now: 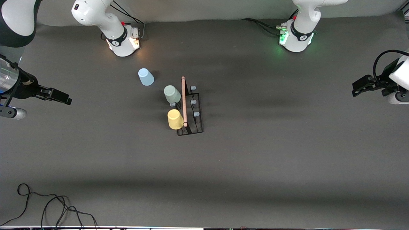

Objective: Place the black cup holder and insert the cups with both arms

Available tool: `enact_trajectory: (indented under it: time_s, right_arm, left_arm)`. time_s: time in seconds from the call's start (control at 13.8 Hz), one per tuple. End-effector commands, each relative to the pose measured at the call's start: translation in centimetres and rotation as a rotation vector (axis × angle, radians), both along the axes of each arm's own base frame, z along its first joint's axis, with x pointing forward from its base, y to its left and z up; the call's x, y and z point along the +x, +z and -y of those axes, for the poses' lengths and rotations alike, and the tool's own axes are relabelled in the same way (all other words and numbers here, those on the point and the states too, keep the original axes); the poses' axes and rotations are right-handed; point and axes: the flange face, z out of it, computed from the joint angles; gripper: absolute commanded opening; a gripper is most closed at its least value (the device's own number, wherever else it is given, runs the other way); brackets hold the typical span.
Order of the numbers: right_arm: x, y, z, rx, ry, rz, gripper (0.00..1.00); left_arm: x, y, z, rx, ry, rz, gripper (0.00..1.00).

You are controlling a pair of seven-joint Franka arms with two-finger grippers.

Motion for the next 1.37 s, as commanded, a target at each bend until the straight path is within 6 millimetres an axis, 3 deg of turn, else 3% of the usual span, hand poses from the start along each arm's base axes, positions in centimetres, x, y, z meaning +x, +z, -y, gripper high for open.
enact_trajectory:
  time_s: [0.0,0.07,0.29,0.79,1.01,1.3]
  right_arm:
    - [0.5,-0.5,1.5,-0.007,0.005,-0.039,1.00]
    - [0.8,-0.6,2.5,0.001,0.003,-0.061,1.00]
    - [1.3,-0.7,2.9,-0.030,0.065,-0.102,1.00]
    - [-1.3,-0.1,5.6,-0.017,0.111,-0.068,1.00]
    - [-3.1,-1.0,6.1,-0.008,0.114,0.001,1.00]
    - [-2.9,-1.1,6.0,-0.011,0.145,0.018,1.00]
  left_arm:
    - [-0.3,1.1,0.7,-0.007,0.003,-0.005,1.00]
    - [-0.4,1.2,0.7,-0.007,0.008,-0.004,1.00]
    - [-0.3,1.3,0.7,-0.014,0.040,0.005,1.00]
    - [-0.4,1.0,0.7,-0.014,0.042,-0.009,1.00]
    - [-0.4,0.9,0.7,-0.014,0.040,-0.009,1.00]
    - [-0.4,0.7,0.7,-0.014,0.040,-0.012,1.00]
